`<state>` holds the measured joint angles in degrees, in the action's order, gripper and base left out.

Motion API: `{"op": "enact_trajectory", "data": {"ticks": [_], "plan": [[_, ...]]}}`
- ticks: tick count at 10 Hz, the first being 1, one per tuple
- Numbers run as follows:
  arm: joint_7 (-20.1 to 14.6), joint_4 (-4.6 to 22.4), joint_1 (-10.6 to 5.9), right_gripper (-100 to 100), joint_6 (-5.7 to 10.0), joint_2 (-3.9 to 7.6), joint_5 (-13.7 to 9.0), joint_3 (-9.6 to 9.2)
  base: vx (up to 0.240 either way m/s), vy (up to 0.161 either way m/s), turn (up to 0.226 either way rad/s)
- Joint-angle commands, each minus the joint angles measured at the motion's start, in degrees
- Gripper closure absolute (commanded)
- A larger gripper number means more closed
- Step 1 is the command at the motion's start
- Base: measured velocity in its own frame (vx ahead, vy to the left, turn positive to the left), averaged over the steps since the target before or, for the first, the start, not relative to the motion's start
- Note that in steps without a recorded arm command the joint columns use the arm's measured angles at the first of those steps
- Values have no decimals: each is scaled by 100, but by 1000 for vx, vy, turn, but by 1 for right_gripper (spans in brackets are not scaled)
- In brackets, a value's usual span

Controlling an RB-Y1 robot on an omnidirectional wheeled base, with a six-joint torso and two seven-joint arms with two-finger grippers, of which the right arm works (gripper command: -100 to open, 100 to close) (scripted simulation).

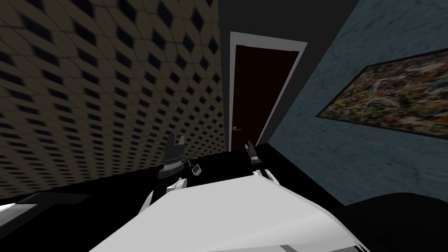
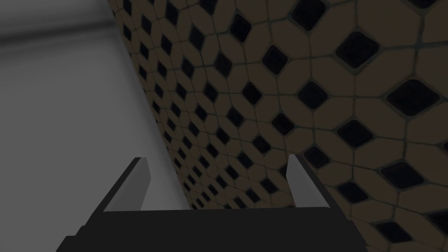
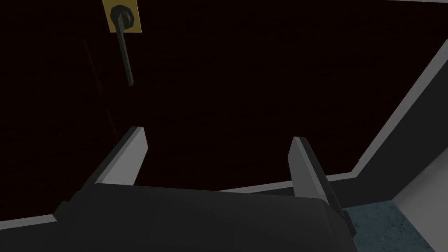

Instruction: Pull the door open

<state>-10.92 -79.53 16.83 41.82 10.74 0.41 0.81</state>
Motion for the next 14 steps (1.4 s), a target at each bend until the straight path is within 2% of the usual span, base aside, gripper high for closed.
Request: {"op": "enact_trajectory", "data": {"ticks": [1, 14], "plan": [[-20, 162, -35, -100, 19, 37, -27, -10, 92, -26, 61], [-156, 1735, -456, -100, 375, 305, -229, -53, 97, -26, 50]]}}
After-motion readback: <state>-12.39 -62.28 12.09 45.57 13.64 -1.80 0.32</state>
